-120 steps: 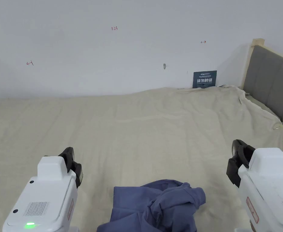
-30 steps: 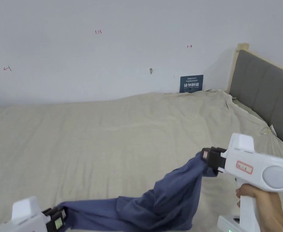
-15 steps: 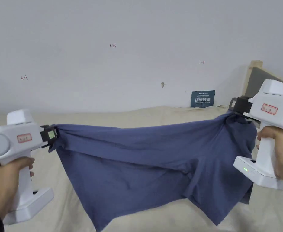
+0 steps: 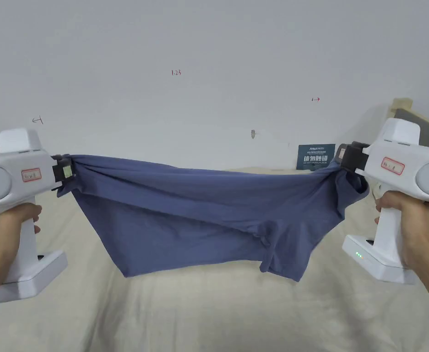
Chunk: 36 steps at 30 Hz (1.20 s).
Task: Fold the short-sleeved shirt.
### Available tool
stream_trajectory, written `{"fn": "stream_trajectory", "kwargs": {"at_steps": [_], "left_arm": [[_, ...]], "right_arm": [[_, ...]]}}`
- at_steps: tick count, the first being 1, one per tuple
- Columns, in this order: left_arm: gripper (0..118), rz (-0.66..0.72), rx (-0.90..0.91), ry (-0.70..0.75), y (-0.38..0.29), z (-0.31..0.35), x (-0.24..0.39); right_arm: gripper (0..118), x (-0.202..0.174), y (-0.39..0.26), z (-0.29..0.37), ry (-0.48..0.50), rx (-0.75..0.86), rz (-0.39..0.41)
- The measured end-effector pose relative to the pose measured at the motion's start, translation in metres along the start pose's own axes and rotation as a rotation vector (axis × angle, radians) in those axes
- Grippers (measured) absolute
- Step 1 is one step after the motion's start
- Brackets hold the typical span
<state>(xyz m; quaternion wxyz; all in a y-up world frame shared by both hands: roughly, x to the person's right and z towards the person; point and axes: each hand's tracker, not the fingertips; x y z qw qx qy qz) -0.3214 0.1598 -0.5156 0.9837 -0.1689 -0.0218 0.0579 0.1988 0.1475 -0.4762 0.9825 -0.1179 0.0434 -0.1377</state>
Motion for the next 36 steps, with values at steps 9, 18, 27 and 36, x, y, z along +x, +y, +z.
{"fn": "stream_trajectory", "kwargs": {"at_steps": [9,18,27,36], "left_arm": [[1,0.08,-0.206,0.032,-0.154,0.017,-0.034],[1,0.172,-0.437,0.065,-0.309,0.083,-0.072],[1,0.183,-0.524,0.108,-0.369,0.15,-0.082],[1,0.174,-0.586,0.152,-0.386,0.176,-0.086]], "right_arm": [[3,0.019,-0.142,0.035,-0.025,-0.205,-0.094],[3,0.022,-0.283,0.142,-0.099,-0.382,-0.182],[3,0.001,-0.335,0.23,-0.111,-0.425,-0.216],[3,-0.014,-0.346,0.267,-0.139,-0.493,-0.181]]}}
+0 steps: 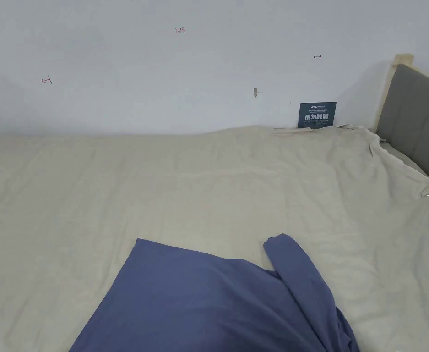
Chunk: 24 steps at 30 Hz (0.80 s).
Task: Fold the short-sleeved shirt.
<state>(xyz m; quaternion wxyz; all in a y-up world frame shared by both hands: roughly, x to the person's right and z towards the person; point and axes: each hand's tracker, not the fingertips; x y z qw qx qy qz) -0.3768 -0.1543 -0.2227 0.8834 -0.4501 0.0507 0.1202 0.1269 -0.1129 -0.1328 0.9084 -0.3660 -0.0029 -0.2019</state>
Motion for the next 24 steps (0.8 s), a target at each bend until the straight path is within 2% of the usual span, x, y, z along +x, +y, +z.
{"fn": "stream_trajectory", "kwargs": {"at_steps": [1,2,3,5,7,9,11,12,14,15,16,17,18,19,24], "left_arm": [[1,0.008,-0.01,0.004,-0.002,-0.002,0.002],[2,0.02,-0.031,0.011,-0.002,-0.007,0.002],[2,0.026,-0.041,0.019,-0.003,-0.012,0.002],[2,0.036,-0.072,0.035,-0.005,-0.019,0.006],[3,0.047,-0.095,0.047,-0.005,-0.026,0.005],[7,0.079,-0.102,0.048,-0.004,-0.029,0.005],[16,0.122,-0.097,0.049,-0.002,-0.028,0.004],[20,0.124,-0.103,0.052,0.0,-0.028,0.004],[52,0.118,-0.108,0.071,0.002,-0.023,0.009],[71,0.108,-0.112,0.078,0.005,-0.02,0.011],[89,0.105,-0.11,0.072,0.009,-0.015,0.013],[99,0.099,-0.101,0.054,0.011,-0.009,0.015],[105,0.09,-0.063,0.015,0.016,-0.002,0.018],[107,0.084,-0.016,-0.015,0.022,0.007,0.022],[107,-0.025,0.165,-0.05,0.059,0.048,0.057]], "right_arm": [[3,0.001,-0.001,0.0,-0.028,-0.02,-0.003],[3,0.048,0.028,-0.035,-0.046,-0.043,-0.015],[3,0.066,0.039,-0.05,-0.058,-0.069,-0.03],[3,0.069,0.039,-0.054,-0.102,-0.104,-0.032],[3,0.098,0.015,-0.101,-0.111,-0.12,-0.032],[4,0.109,0.009,-0.12,-0.123,-0.136,-0.032],[4,0.083,0.018,-0.092,-0.128,-0.14,-0.034],[5,0.082,0.02,-0.093,-0.132,-0.147,-0.033],[19,0.081,0.024,-0.092,-0.155,-0.145,-0.024],[35,0.069,0.027,-0.082,-0.164,-0.139,-0.008],[63,0.064,0.03,-0.078,-0.165,-0.13,0.014],[84,0.06,0.034,-0.074,-0.161,-0.114,0.036],[99,0.054,0.04,-0.069,-0.15,-0.078,0.055],[106,0.054,0.05,-0.062,-0.147,-0.041,0.073],[106,0.024,0.095,-0.024,-0.082,0.13,0.172]]}}
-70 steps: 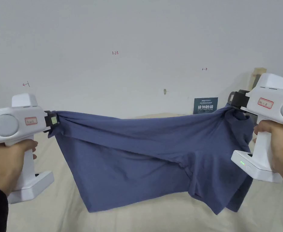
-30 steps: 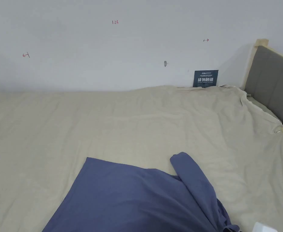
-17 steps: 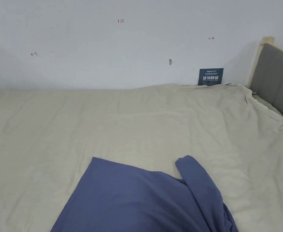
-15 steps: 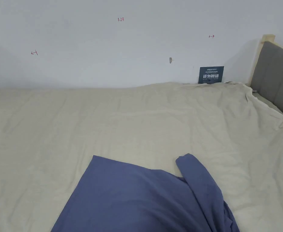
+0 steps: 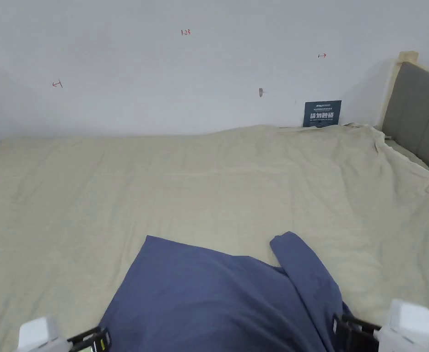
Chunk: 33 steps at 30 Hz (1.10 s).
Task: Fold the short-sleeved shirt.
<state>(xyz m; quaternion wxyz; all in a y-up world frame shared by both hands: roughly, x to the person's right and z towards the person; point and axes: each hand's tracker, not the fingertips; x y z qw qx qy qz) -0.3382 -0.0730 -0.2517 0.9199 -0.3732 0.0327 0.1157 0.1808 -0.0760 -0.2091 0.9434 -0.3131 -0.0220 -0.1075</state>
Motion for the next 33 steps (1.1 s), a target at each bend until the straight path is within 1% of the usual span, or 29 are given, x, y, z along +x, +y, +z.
{"fn": "stream_trajectory", "kwargs": {"at_steps": [2,5,8,9,10,11,12,13,14,15,16,18,21,24,26,28,29,31,32,33], "left_arm": [[108,-0.038,0.069,0.004,0.018,0.01,0.016],[108,-0.06,0.173,-0.036,0.04,0.024,0.037],[107,-0.08,0.223,-0.046,0.057,0.031,0.056],[107,-0.093,0.251,-0.049,0.062,0.03,0.06],[105,-0.109,0.272,-0.062,0.064,0.031,0.066],[98,-0.127,0.294,-0.072,0.065,0.031,0.069],[86,-0.139,0.315,-0.099,0.067,0.032,0.072],[58,-0.153,0.323,-0.123,0.068,0.031,0.076],[33,-0.167,0.323,-0.147,0.069,0.029,0.079],[14,-0.171,0.315,-0.174,0.07,0.025,0.081],[1,-0.167,0.315,-0.163,0.07,0.022,0.083],[0,-0.166,0.292,-0.184,0.075,0.012,0.085],[0,-0.16,0.25,-0.197,0.087,-0.009,0.088],[0,-0.172,0.204,-0.2,0.106,-0.037,0.092],[0,-0.189,0.178,-0.2,0.125,-0.061,0.094],[0,-0.213,0.103,-0.194,0.142,-0.089,0.098],[0,-0.215,0.104,-0.193,0.152,-0.105,0.099],[0,-0.213,0.016,-0.194,0.169,-0.14,0.101],[9,-0.213,-0.013,-0.194,0.175,-0.156,0.102],[23,-0.211,-0.061,-0.178,0.181,-0.173,0.103]], "right_arm": [[106,-0.009,0.021,0.014,0.002,0.07,0.032],[105,-0.021,0.048,0.035,-0.003,0.181,0.087],[101,-0.028,0.066,0.048,-0.035,0.263,0.132],[101,-0.031,0.071,0.053,-0.044,0.284,0.142],[94,-0.033,0.074,0.055,-0.05,0.298,0.151],[82,-0.034,0.076,0.056,-0.055,0.308,0.162],[67,-0.035,0.078,0.058,-0.063,0.322,0.17],[35,-0.037,0.079,0.059,-0.072,0.34,0.176],[10,-0.037,0.079,0.059,-0.081,0.348,0.181],[0,-0.037,0.079,0.058,-0.083,0.354,0.186],[0,-0.036,0.08,0.058,-0.067,0.358,0.187],[0,-0.035,0.081,0.057,-0.054,0.361,0.174],[0,-0.033,0.085,0.049,-0.069,0.354,0.19],[0,-0.032,0.09,0.038,-0.068,0.346,0.183],[0,-0.03,0.093,0.029,-0.077,0.339,0.187],[0,-0.029,0.096,0.02,-0.084,0.326,0.187],[0,-0.028,0.098,0.014,-0.085,0.319,0.184],[0,-0.026,0.1,0.002,-0.091,0.301,0.181],[0,-0.025,0.101,-0.003,-0.093,0.292,0.182],[0,-0.024,0.102,-0.01,-0.099,0.282,0.185]]}}
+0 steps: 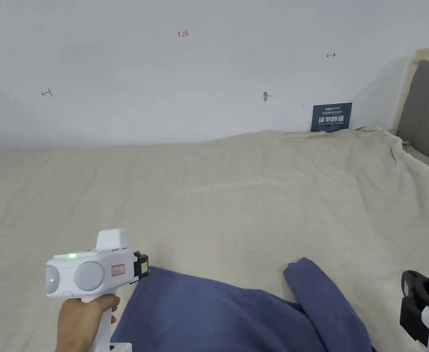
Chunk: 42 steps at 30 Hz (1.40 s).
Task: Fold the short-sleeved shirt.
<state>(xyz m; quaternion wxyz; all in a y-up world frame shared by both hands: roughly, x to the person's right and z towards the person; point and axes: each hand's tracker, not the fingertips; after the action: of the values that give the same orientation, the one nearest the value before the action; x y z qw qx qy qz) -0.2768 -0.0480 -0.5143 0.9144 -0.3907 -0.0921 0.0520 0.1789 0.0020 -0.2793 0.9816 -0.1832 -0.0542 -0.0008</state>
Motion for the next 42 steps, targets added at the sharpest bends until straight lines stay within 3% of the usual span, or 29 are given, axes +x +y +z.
{"fn": "stream_trajectory", "kwargs": {"at_steps": [1,2,3,4,11,12,15,19,20,22,27,30,31,34,36,39,42], "left_arm": [[52,0.012,-0.038,0.023,0.004,-0.016,-0.004],[72,0.007,-0.068,0.043,0.008,-0.032,-0.008],[84,-0.012,-0.109,0.057,0.01,-0.048,-0.011],[89,-0.026,-0.133,0.072,0.011,-0.064,-0.013],[88,-0.032,-0.233,0.121,0.012,-0.141,-0.033],[87,-0.023,-0.246,0.125,0.009,-0.146,-0.035],[60,-0.022,-0.291,0.129,0.007,-0.168,-0.041],[49,-0.028,-0.289,0.122,0.004,-0.168,-0.039],[38,-0.044,-0.289,0.121,0.002,-0.164,-0.036],[3,-0.082,-0.276,0.102,0.002,-0.161,-0.031],[0,-0.128,-0.238,0.13,-0.004,-0.149,-0.019],[0,-0.098,-0.151,0.052,-0.001,-0.118,-0.014],[0,-0.109,-0.128,0.036,-0.001,-0.105,-0.011],[0,-0.11,-0.095,-0.018,0.002,-0.071,-0.007],[0,-0.089,-0.078,-0.053,0.004,-0.052,-0.009],[0,-0.086,-0.062,-0.055,0.003,-0.033,-0.008],[0,-0.071,-0.05,-0.065,0.002,-0.022,-0.008]], "right_arm": [[0,0.0,-0.001,-0.006,-0.007,-0.012,0.004],[0,0.0,-0.003,-0.012,-0.011,-0.021,0.007],[0,0.0,-0.005,-0.019,-0.017,-0.036,0.009],[0,0.0,-0.007,-0.026,-0.021,-0.048,0.007],[0,0.001,-0.023,-0.063,-0.044,-0.109,0.011],[0,0.001,-0.024,-0.066,-0.047,-0.115,0.01],[0,-0.002,-0.027,-0.072,-0.054,-0.135,0.006],[0,-0.002,-0.032,-0.076,-0.064,-0.148,0.005],[0,-0.001,-0.032,-0.077,-0.064,-0.155,0.0],[0,0.002,-0.035,-0.078,-0.064,-0.161,-0.008],[0,0.008,-0.035,-0.09,-0.046,-0.192,-0.045],[1,0.015,-0.038,-0.109,-0.03,-0.265,-0.047],[8,0.017,-0.04,-0.118,-0.012,-0.308,-0.047],[59,0.023,-0.049,-0.143,-0.006,-0.384,-0.071],[62,0.025,-0.056,-0.161,0.016,-0.417,-0.071],[78,0.023,-0.07,-0.185,0.011,-0.509,-0.058],[78,0.021,-0.087,-0.206,0.01,-0.588,-0.043]]}}
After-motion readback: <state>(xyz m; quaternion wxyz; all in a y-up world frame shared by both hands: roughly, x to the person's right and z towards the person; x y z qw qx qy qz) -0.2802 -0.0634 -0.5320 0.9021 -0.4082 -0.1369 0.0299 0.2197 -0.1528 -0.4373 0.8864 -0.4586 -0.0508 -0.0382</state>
